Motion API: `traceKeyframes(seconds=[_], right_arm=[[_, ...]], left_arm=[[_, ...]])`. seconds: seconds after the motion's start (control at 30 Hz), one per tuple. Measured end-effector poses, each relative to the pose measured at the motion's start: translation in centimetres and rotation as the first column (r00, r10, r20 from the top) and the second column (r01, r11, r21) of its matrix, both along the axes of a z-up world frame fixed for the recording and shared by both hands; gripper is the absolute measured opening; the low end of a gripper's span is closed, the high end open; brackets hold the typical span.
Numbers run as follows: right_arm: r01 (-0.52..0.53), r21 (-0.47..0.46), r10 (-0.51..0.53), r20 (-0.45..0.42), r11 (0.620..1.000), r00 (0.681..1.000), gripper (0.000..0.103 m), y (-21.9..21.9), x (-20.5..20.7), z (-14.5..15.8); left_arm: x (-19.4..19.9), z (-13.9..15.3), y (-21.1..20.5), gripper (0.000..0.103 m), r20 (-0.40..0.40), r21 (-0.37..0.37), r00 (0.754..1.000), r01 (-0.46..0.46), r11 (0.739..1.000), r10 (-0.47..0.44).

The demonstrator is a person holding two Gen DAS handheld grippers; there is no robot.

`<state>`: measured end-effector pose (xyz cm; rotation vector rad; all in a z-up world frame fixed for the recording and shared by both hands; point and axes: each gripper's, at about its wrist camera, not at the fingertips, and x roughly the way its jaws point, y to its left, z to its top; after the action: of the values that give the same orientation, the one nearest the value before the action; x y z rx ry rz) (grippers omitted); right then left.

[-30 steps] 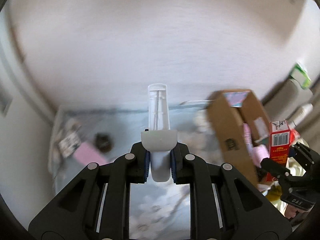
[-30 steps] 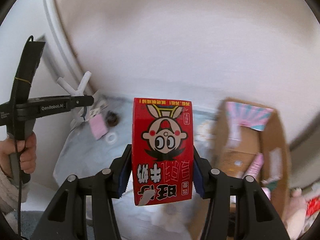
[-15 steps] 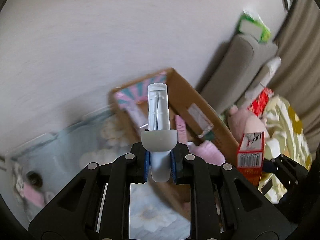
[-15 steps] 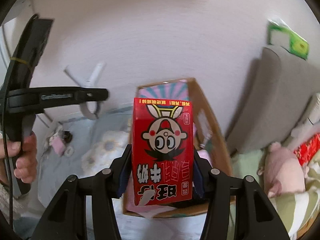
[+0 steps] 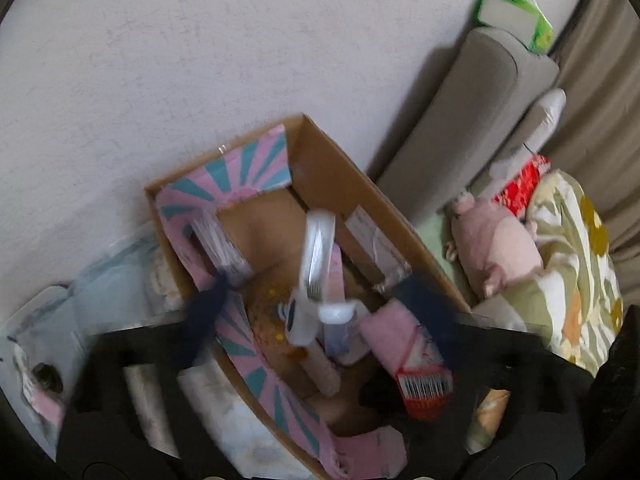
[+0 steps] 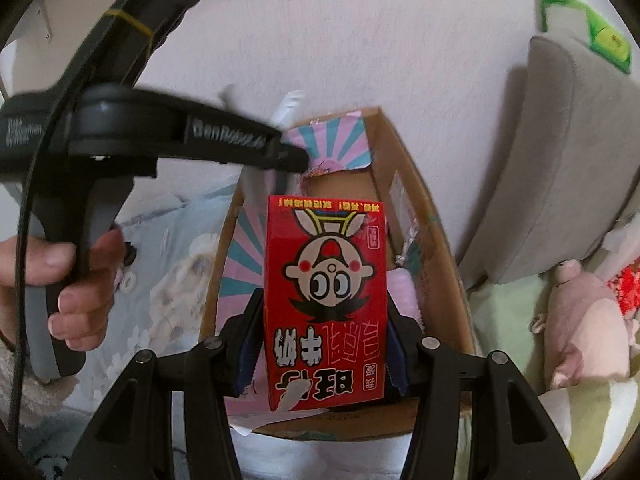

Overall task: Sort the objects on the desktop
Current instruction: 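Carry the white clip and red carton into the cardboard box and release, then move both tools back over the tray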

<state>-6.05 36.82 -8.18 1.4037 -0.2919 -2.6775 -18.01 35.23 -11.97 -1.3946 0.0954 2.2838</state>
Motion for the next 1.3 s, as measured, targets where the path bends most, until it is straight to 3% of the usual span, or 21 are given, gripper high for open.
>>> traceKeyframes(seconds=[0.07,0.2,0.33,0.53,1.0,1.3], right_arm=[[0.037,0.012,-0.037,0.036,0.999,0.999,0.056,0.6,-0.5,-0.3],[0.077,-0.059,-0.075,0.043,0.995,0.996,0.061,2.5,-0.6,-0.3],[0.085,-0.118,-0.086,0.001,0.989,0.996,0.062,3.7,-0.2,0.3],[0.086,-0.114,-0.09,-0.031,0.99,0.995,0.062,3.9,-0.8,1.5],[0.045,-0.111,-0.05,-0.043,0.993,0.998,0.062,-0.3,-1.0,2.7],[-0.053,-0.088,0.049,-0.045,0.995,0.998,0.062,-6.4,-1.8,3.7]], left_arm=[[0.1,1.3,-0.7,0.098,-0.042,0.035,0.999,-0.02,0.999,0.021],[-0.2,2.9,-2.0,0.098,-0.079,-0.006,0.994,-0.072,0.997,0.072],[0.3,3.8,-4.5,0.098,-0.098,0.012,0.987,-0.127,0.992,0.128],[1.6,4.4,-7.9,0.098,-0.123,0.0,0.976,-0.183,0.983,0.181],[5.1,5.5,-12.3,0.098,-0.214,-0.126,0.961,-0.207,0.97,0.177],[7.3,5.0,-19.9,0.098,-0.212,-0.147,0.946,-0.28,0.949,0.247]])
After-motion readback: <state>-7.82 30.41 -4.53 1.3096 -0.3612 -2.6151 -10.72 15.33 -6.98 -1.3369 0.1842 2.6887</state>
